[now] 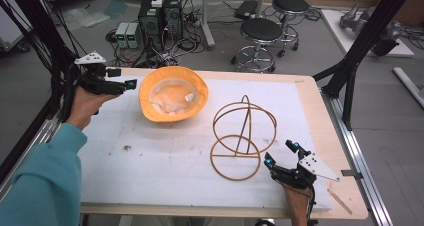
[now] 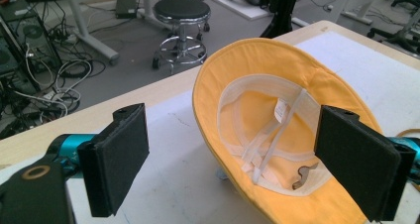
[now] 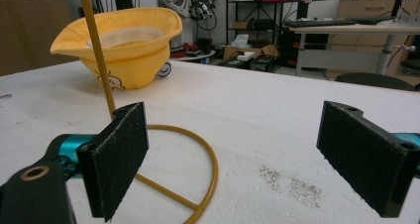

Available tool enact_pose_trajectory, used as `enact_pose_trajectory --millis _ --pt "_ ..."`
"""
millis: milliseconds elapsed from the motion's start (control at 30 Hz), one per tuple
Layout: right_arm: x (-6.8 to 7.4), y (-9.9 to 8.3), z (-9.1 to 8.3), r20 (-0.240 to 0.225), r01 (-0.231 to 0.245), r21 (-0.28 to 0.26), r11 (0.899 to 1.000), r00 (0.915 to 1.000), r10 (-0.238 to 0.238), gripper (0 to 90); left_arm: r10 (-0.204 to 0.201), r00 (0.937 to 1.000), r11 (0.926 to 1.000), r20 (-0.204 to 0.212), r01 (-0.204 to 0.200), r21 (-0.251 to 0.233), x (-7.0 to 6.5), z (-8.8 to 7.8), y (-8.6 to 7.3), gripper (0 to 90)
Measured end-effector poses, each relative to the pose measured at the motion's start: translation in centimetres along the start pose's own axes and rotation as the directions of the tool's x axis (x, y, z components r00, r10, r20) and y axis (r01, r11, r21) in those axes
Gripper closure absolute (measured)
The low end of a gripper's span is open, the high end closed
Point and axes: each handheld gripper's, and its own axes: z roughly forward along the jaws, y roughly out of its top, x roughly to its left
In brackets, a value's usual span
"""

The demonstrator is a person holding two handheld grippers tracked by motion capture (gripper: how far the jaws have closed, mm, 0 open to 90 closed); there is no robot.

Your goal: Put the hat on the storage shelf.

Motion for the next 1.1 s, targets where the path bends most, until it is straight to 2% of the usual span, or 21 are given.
enact_pose_trajectory --millis 100,200,267,367,500,600,700,767,833,867,967,1000,1067,1100 --pt "0.0 0.0 0.0 0.001 -0.002 0.001 1.0 1.0 0.002 11.4 0.01 0.9999 0.9995 0.005 -0.011 0.029 -0.1 1.0 0.0 14.3" --pt "0.0 0.0 0.0 0.0 -0.001 0.001 1.0 1.0 0.001 11.4 -0.01 0.9999 0.9978 0.004 0.01 0.066 0.0 2.1 -0.4 14.5" --pt "0.0 0.0 0.0 0.001 -0.002 0.002 1.0 1.0 0.002 11.4 -0.028 0.9996 0.9958 0.008 0.027 0.088 0.3 2.7 -0.6 15.8" --pt "0.0 0.0 0.0 0.002 -0.004 0.002 1.0 1.0 0.004 11.4 -0.019 0.9998 0.9897 -0.008 0.02 0.142 0.5 3.6 -0.6 17.1" --pt "0.0 0.0 0.0 0.002 -0.004 0.002 1.0 1.0 0.004 11.4 -0.021 0.9998 0.9849 0.001 0.02 0.172 0.4 4.4 -0.5 21.1" --pt "0.0 0.0 0.0 0.003 -0.003 0.002 1.0 1.0 0.003 11.4 -0.019 0.9998 0.9778 -0.002 0.019 0.209 0.4 5.0 -0.7 25.4" --pt "0.0 0.0 0.0 0.002 -0.004 0.002 1.0 1.0 0.004 11.4 -0.027 0.9996 0.9744 -0.01 0.029 0.223 0.5 5.4 -0.9 28.1" --pt "0.0 0.0 0.0 0.002 -0.004 0.002 1.0 1.0 0.004 11.4 -0.034 0.9994 0.9733 0.0 0.033 0.227 0.6 5.6 -1.0 32.3" --pt "0.0 0.0 0.0 0.0 -0.005 0.002 1.0 1.0 0.005 11.4 -0.049 0.9988 0.968 0.008 0.046 0.247 0.6 5.8 -1.2 37.9" --pt "0.0 0.0 0.0 0.0 -0.005 0.002 1.0 1.0 0.005 11.4 -0.053 0.9985 0.9653 0.016 0.047 0.257 0.6 6.0 -1.3 37.9" --pt "0.0 0.0 0.0 0.0 -0.007 0.002 1.0 1.0 0.007 11.4 -0.071 0.9973 0.9538 0.02 0.062 0.294 0.6 6.5 -1.6 43.4" --pt "0.0 0.0 0.0 0.0 -0.006 0.002 1.0 1.0 0.006 11.4 -0.059 0.9983 0.9462 -0.002 0.056 0.319 0.3 6.8 -1.7 44.4" --pt "0.0 0.0 0.0 0.0 -0.006 0.002 1.0 1.0 0.006 11.4 -0.062 0.998 0.9448 0.013 0.055 0.323 0.2 7.0 -1.8 52.4" --pt "0.0 0.0 0.0 0.0 -0.006 0.002 1.0 1.0 0.006 11.4 -0.059 0.9982 0.9428 0.011 0.052 0.329 0.1 7.1 -1.8 52.4"
